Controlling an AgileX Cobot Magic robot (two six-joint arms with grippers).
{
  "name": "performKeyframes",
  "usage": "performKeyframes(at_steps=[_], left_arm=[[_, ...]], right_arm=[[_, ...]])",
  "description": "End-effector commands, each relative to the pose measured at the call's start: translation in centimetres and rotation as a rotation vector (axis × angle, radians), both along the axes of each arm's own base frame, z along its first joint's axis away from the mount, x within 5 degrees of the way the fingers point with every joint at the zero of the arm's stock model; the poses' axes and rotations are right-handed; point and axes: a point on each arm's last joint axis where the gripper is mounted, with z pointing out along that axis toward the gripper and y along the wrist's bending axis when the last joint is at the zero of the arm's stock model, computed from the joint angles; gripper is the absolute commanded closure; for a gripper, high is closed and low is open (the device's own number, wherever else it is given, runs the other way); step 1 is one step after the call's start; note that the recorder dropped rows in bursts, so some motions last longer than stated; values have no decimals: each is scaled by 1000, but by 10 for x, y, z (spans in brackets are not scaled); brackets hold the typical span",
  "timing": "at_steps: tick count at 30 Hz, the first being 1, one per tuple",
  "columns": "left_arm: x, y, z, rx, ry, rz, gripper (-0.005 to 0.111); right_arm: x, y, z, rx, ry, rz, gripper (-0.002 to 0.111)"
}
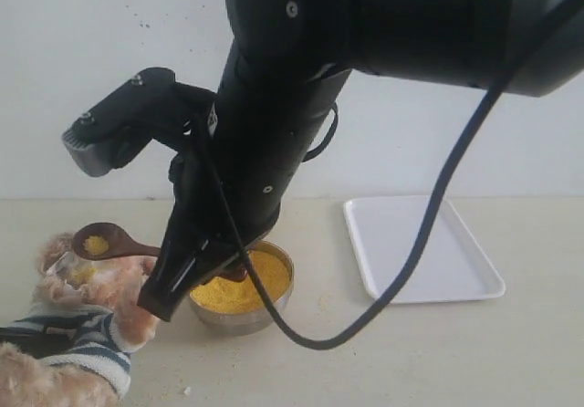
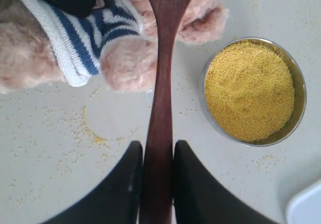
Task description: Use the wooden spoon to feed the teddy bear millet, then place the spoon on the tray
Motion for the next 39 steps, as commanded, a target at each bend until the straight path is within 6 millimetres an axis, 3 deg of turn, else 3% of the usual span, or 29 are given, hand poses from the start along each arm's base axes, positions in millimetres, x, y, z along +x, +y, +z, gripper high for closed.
performKeyframes(at_steps=[1, 6, 12, 27, 39], left_arm=[[0, -2, 4, -26, -26, -4, 103], [1, -1, 4, -28, -29, 7, 103], [1, -1, 4, -29, -32, 11, 103], [1, -1, 4, -25, -33, 5, 103], [1, -1, 4, -20, -42, 4, 103]], right_arm=[[0, 2, -19, -48, -27, 20, 109], [-14, 17, -32, -51, -159, 36, 109], [-26, 31, -31, -49, -342, 56, 109], [-24, 40, -52, -180, -416, 94, 109], [-22, 43, -52, -187, -488, 66, 109]])
